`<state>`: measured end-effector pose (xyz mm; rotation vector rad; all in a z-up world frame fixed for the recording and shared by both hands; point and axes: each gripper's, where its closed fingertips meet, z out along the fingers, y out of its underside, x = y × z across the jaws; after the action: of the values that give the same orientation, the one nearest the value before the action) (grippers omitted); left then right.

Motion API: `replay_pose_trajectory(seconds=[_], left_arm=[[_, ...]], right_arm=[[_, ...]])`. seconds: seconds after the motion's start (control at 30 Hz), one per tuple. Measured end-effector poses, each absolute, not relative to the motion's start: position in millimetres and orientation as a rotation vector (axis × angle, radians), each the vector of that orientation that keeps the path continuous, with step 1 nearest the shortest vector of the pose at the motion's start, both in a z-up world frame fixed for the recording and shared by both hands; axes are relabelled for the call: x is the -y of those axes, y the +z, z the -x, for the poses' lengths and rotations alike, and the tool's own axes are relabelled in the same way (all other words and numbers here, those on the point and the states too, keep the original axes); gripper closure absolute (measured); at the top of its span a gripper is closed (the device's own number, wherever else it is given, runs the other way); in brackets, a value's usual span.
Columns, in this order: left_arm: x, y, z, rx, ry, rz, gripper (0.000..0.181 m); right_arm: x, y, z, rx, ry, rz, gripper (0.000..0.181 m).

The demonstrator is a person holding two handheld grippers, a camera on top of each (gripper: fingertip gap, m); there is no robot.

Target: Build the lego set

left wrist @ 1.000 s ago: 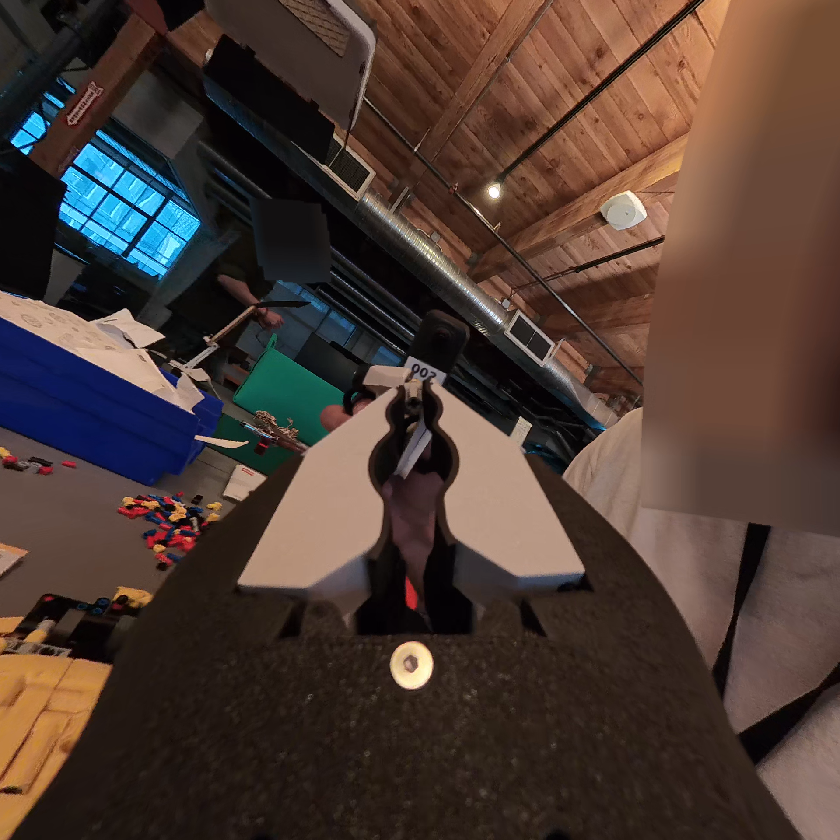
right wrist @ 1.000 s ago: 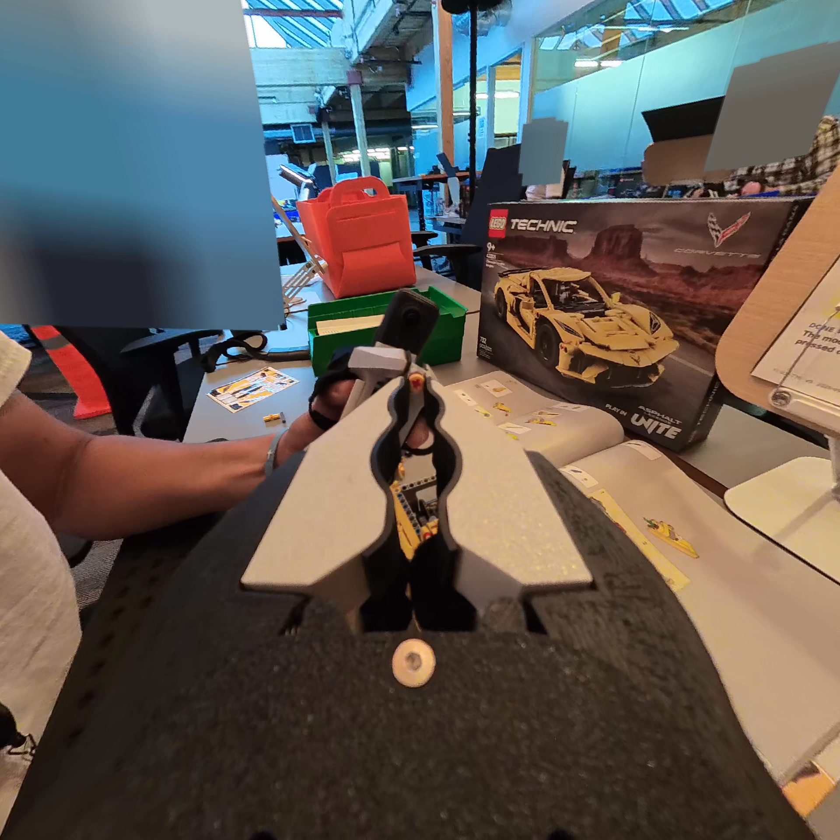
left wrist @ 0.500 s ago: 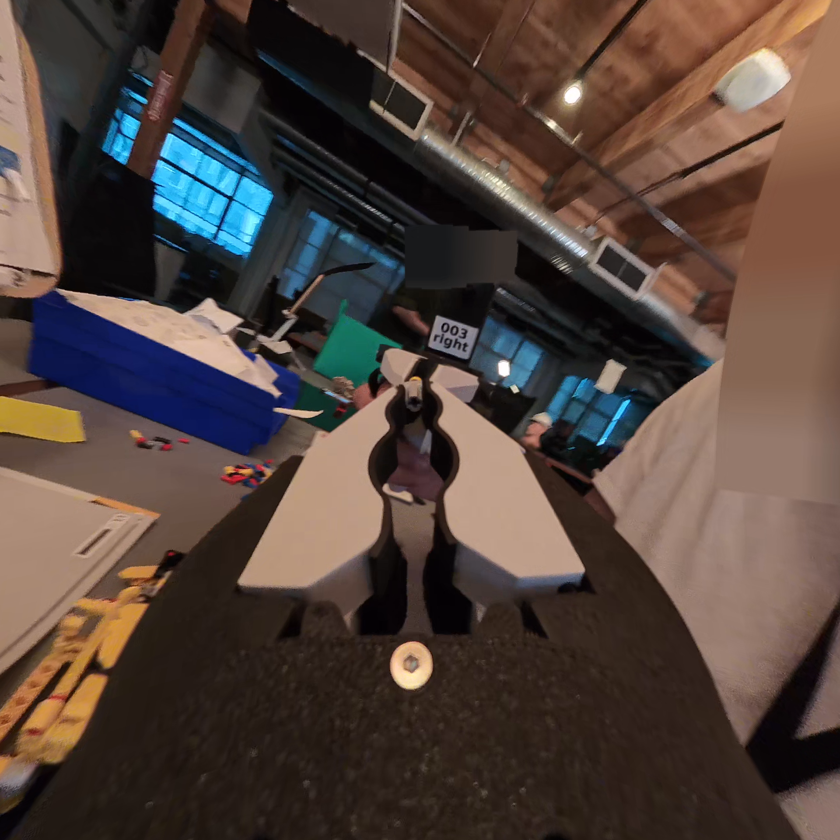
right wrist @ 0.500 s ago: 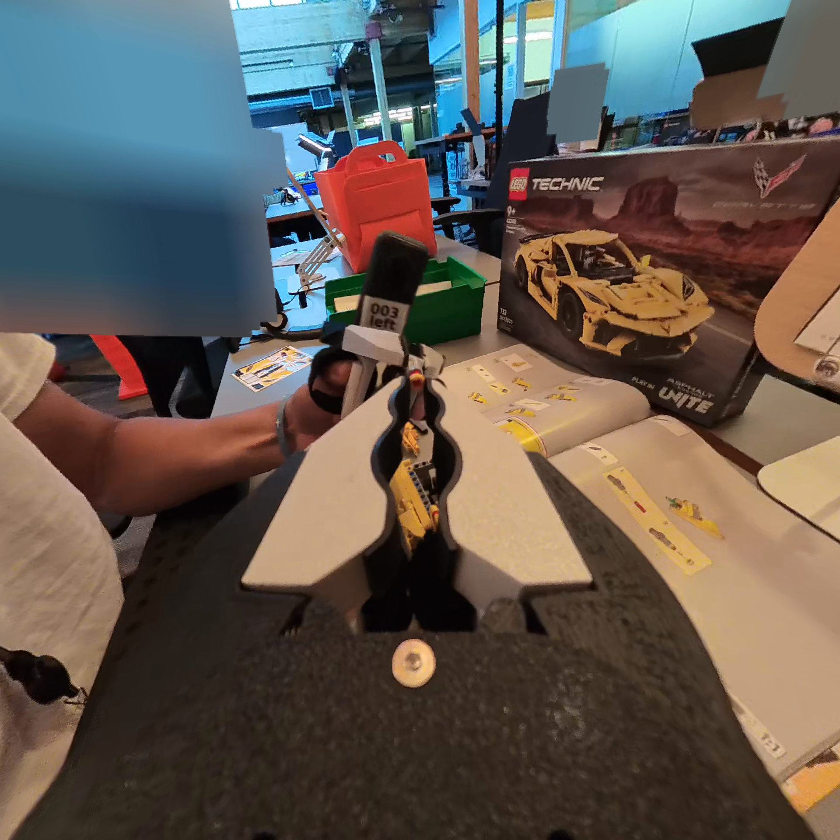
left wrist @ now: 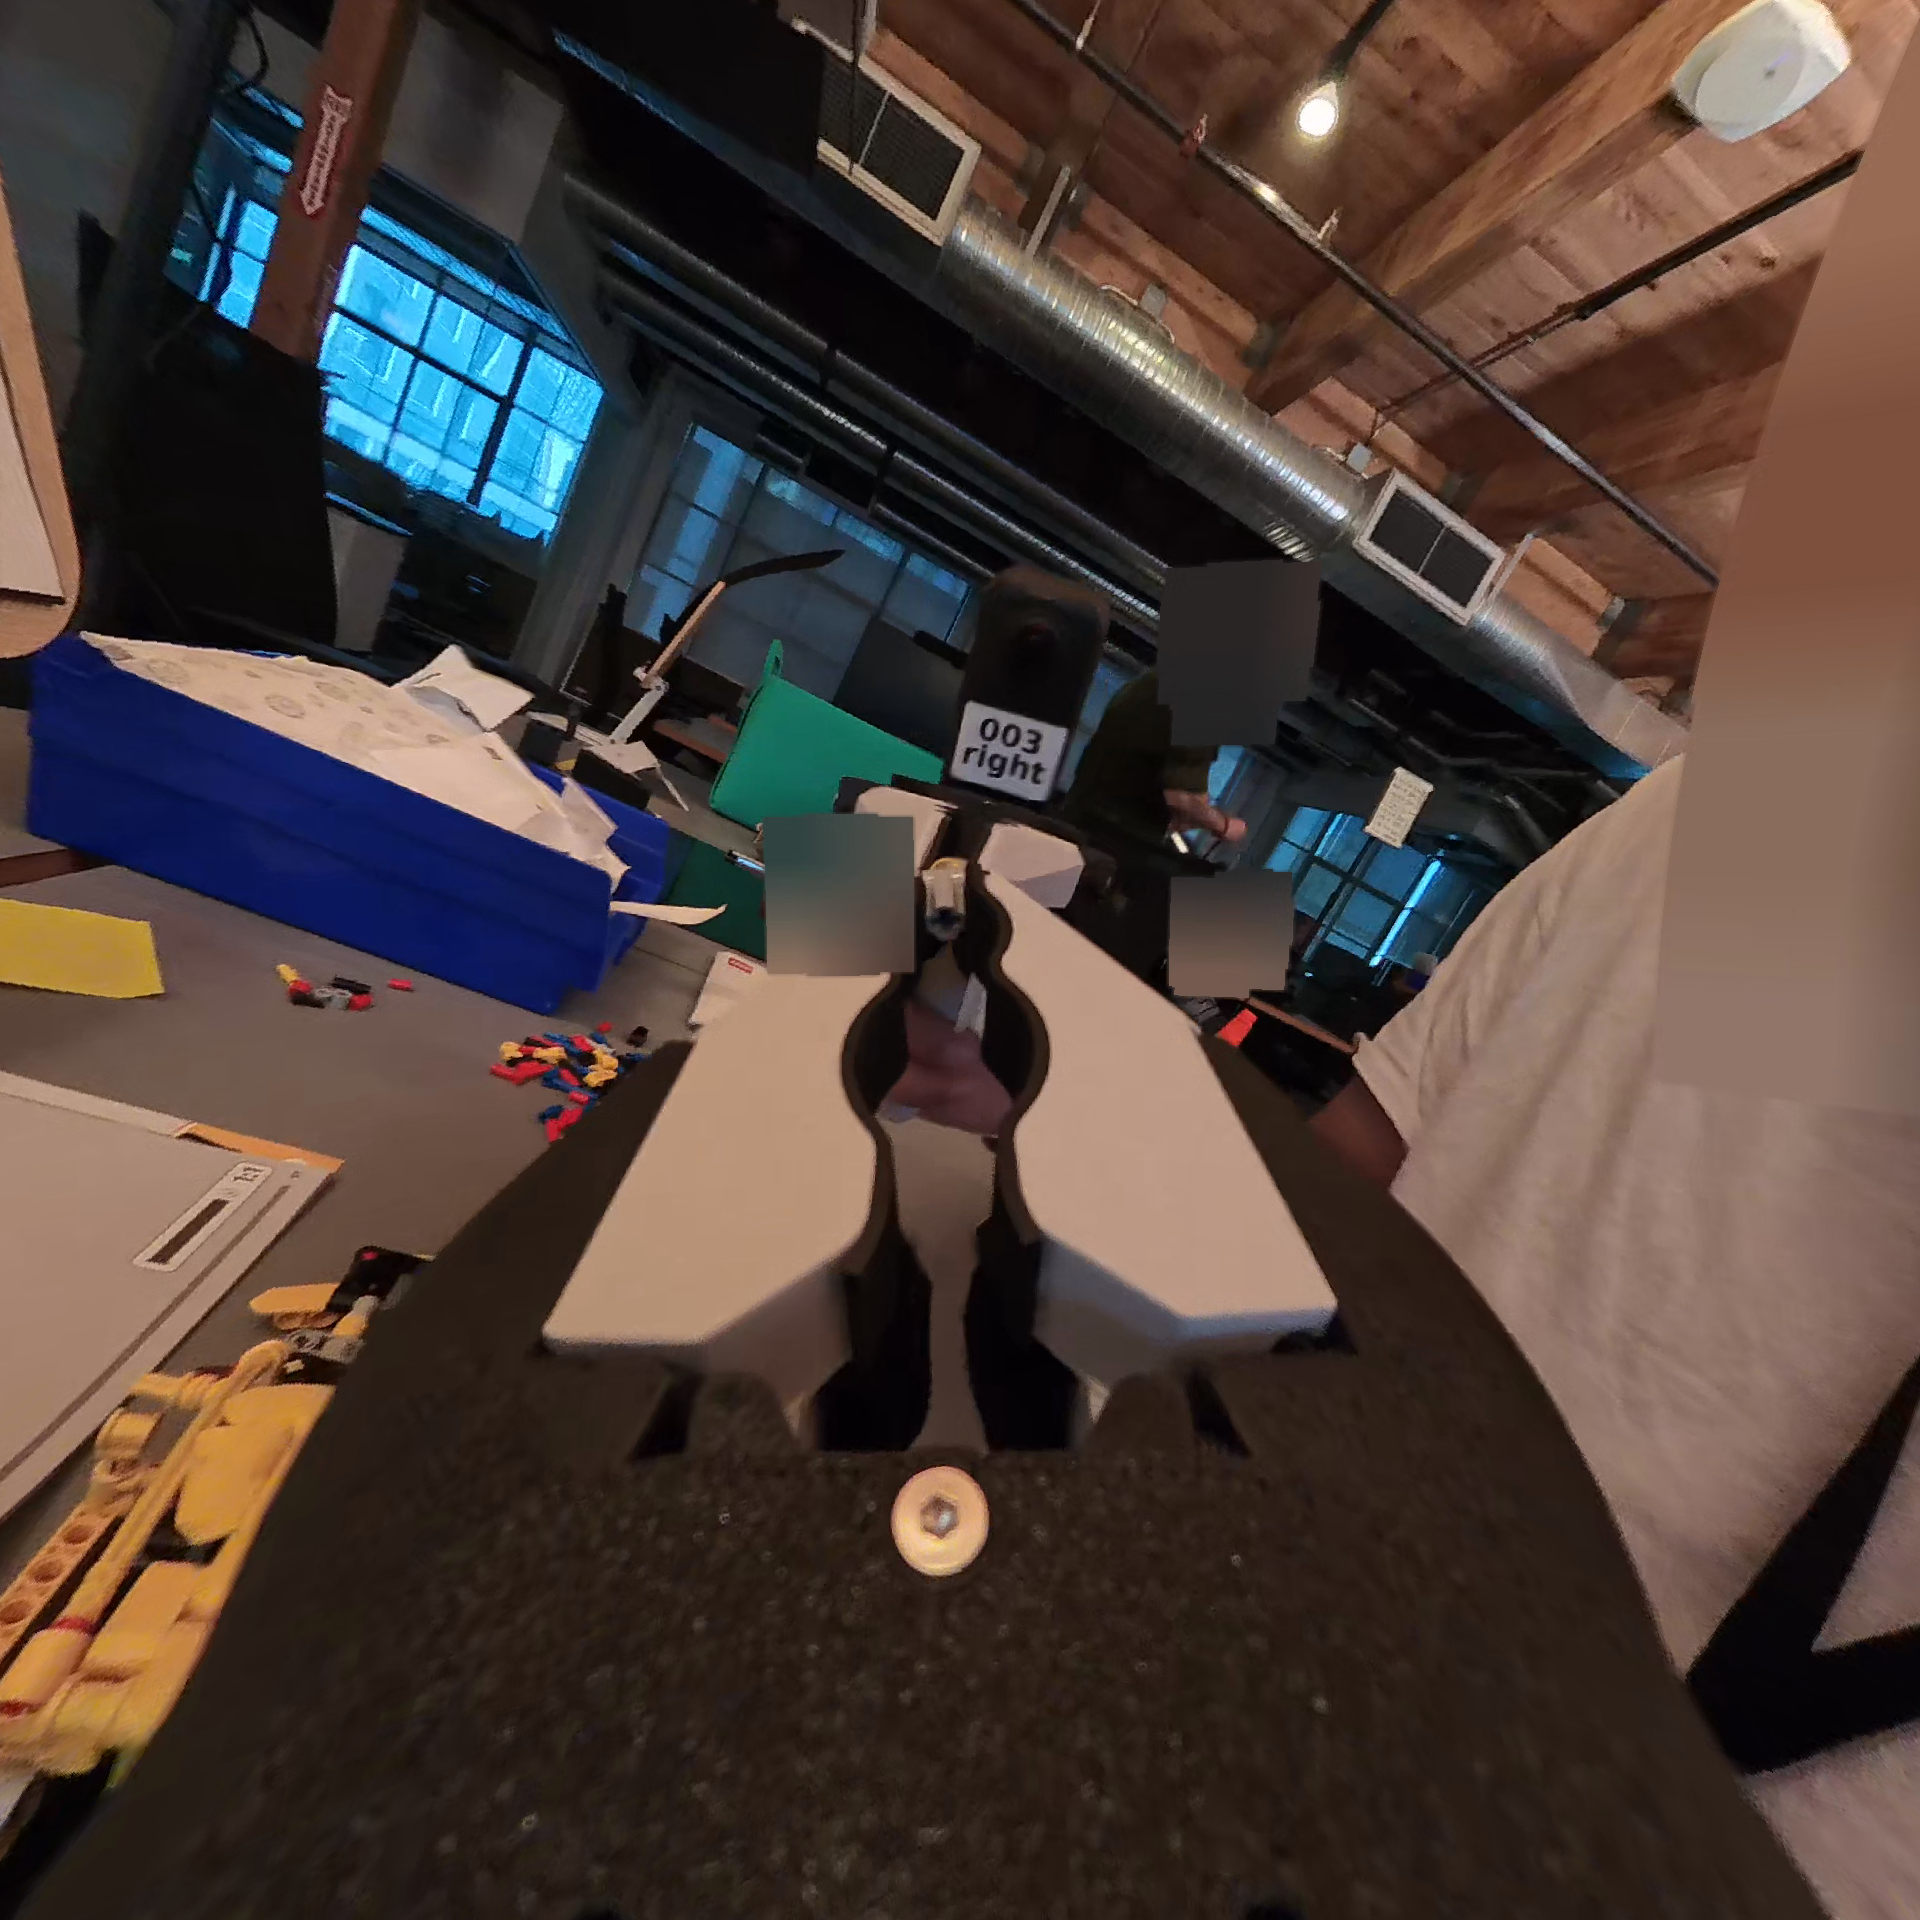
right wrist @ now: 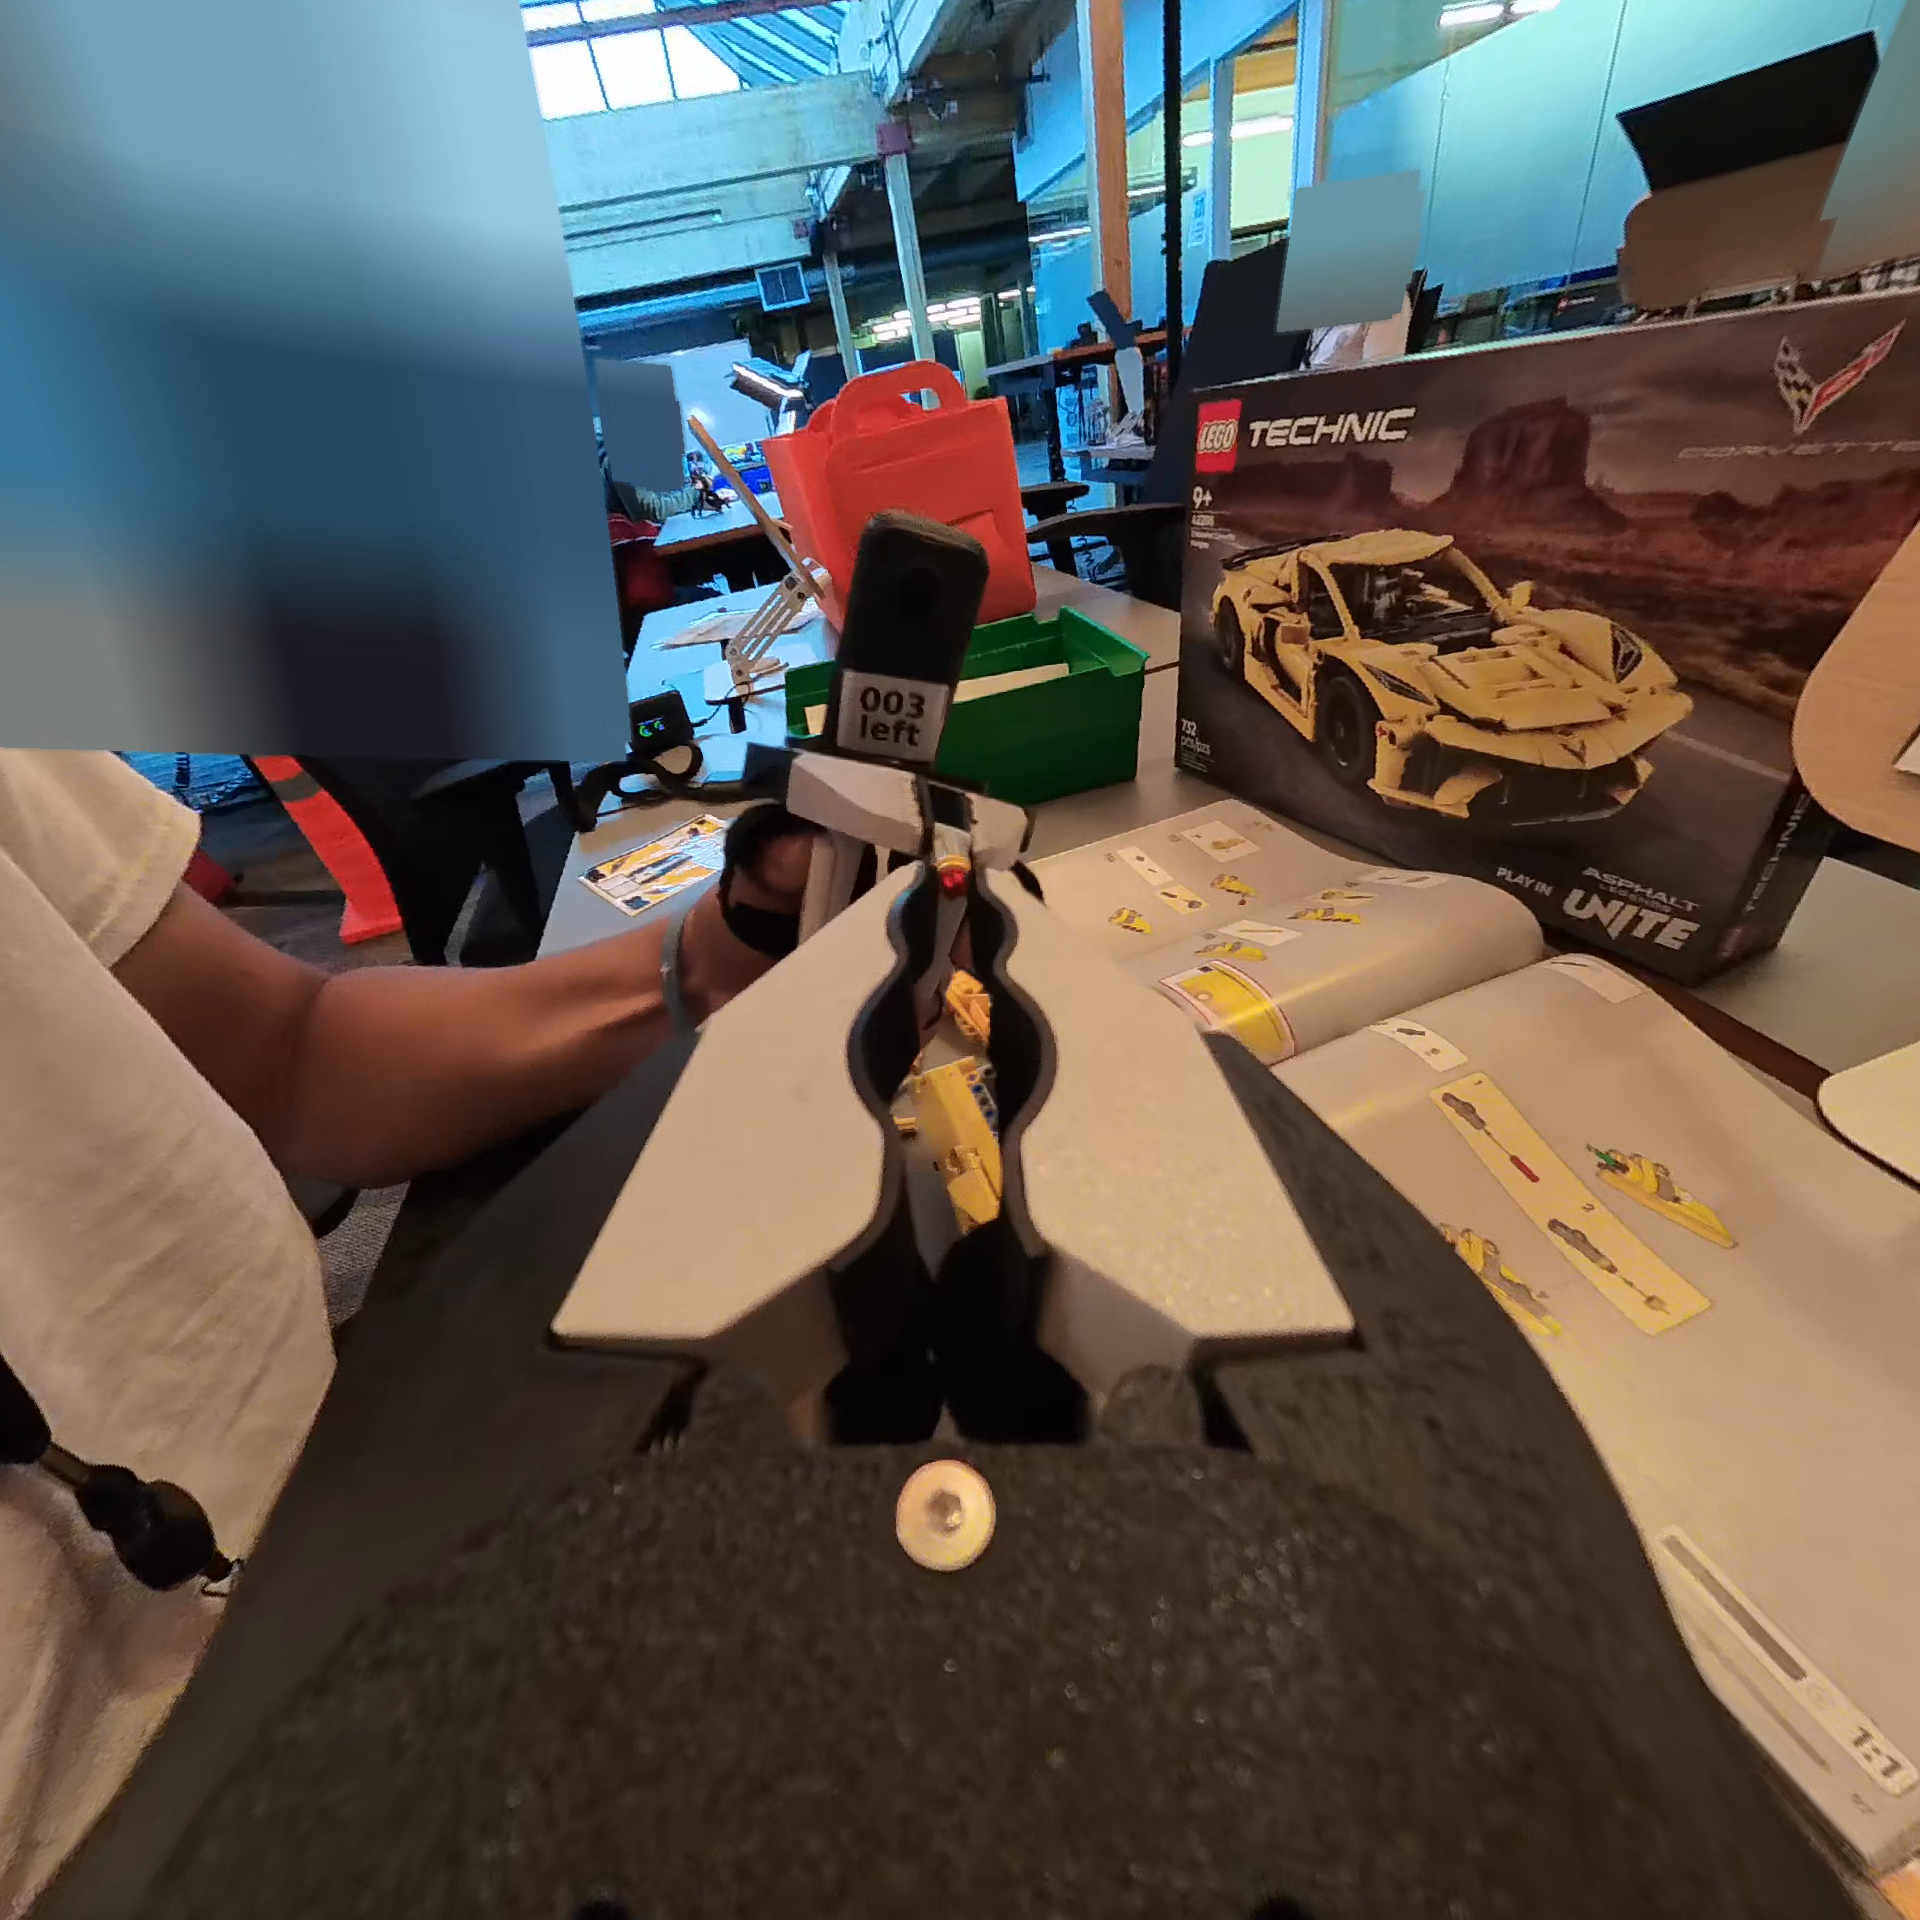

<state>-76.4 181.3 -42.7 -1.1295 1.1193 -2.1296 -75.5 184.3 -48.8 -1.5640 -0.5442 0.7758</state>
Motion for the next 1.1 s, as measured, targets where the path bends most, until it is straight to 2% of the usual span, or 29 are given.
replay_pose_trajectory(seconds=[0.2,0.3,0.37,0.5,0.63,1.1], left_arm=[[-188.7,-46.3,75.6,-1.113,-2.143,1.156,0.175],[-198.2,-58.0,74.4,-1.148,-2.067,1.218,0.175],[-204.0,-70.3,72.0,-1.209,-1.955,1.288,0.174],[-213.4,-89.2,64.4,-1.253,-1.763,1.394,0.174],[-210.0,-96.8,58.7,-1.277,-1.728,1.414,0.174],[-201.6,-100.4,55.4,-1.297,-1.794,1.424,0.174]], right_arm=[[-190.8,-51.2,74.8,0.496,0.816,1.57,0.177],[-188.2,-72.0,61.3,0.518,0.744,1.683,0.167],[-169.0,-106.3,54.4,0.635,0.678,1.861,0.171],[-97.7,-211.5,50.7,1.0,0.493,2.312,0.166],[-59.3,-261.9,43.2,1.174,0.284,2.483,0.167],[-66.4,-265.1,46.0,1.252,0.254,2.434,0.173]])
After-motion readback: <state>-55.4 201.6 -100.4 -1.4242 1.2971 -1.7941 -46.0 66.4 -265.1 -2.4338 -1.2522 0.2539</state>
